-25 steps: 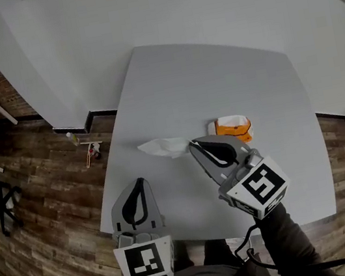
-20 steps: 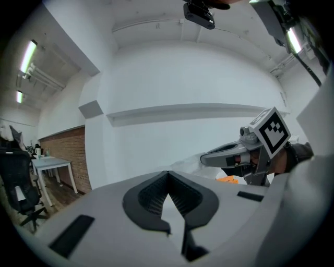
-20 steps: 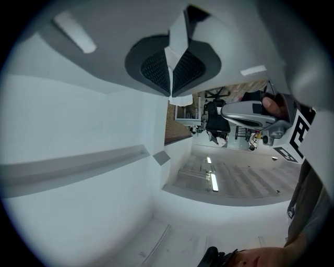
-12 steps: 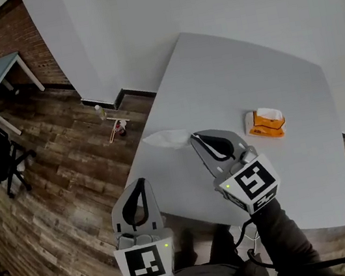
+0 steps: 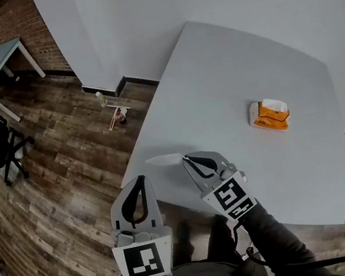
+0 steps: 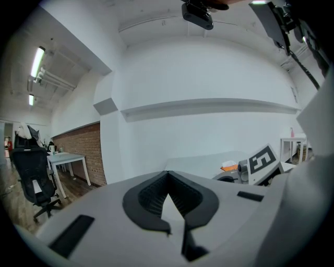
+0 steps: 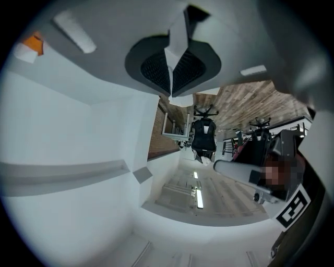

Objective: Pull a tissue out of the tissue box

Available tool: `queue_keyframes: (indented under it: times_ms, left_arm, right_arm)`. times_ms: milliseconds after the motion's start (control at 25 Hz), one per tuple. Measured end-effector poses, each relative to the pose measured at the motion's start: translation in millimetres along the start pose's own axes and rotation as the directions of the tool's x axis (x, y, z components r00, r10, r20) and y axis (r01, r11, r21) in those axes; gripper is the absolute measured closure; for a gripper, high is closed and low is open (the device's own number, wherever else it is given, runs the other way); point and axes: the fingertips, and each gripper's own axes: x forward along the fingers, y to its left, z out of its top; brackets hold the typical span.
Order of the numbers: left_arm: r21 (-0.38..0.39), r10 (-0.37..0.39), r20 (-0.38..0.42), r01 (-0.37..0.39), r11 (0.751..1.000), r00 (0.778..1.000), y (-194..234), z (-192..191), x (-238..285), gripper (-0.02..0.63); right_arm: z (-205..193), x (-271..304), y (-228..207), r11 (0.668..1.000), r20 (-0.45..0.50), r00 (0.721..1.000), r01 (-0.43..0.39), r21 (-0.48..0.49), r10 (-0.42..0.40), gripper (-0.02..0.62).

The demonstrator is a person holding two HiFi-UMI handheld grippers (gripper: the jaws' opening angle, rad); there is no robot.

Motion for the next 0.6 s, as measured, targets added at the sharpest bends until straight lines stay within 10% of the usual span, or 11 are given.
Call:
queue_keyframes:
  times_ms: [600]
  left_arm:
    - [-0.011, -0.042, -0.024, 0.042, 0.999, 0.999, 4.2, -15.5, 18.0, 0.606]
  right_arm:
    - [-79.3, -5.1, 53.1, 0.994, -0.164, 0.980, -0.104, 0.033, 0.108, 0.586]
